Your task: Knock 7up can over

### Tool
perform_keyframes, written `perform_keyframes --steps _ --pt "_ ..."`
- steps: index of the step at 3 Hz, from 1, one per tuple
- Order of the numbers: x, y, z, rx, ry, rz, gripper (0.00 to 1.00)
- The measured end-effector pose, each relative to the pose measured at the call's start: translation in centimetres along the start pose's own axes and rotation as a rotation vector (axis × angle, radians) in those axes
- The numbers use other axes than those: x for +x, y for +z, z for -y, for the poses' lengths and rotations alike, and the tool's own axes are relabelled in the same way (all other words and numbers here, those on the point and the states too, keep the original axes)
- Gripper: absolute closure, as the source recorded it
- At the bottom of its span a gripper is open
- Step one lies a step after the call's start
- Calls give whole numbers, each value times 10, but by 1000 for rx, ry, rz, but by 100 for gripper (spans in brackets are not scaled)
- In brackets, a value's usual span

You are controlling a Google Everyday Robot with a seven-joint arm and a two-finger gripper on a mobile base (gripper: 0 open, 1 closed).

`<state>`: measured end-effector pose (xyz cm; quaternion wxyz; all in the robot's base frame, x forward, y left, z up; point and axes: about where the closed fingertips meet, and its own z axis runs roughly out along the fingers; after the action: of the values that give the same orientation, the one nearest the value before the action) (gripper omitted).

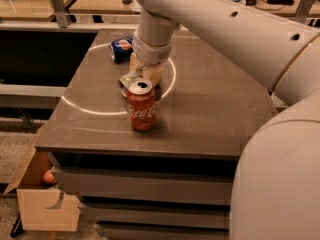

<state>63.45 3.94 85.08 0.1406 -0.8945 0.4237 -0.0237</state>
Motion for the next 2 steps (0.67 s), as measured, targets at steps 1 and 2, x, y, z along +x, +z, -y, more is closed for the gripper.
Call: perform_keyframes --steps 1,2 --pt "9 -7 2 34 58 38 15" --pt "54 -37 6 209 328 176 0"
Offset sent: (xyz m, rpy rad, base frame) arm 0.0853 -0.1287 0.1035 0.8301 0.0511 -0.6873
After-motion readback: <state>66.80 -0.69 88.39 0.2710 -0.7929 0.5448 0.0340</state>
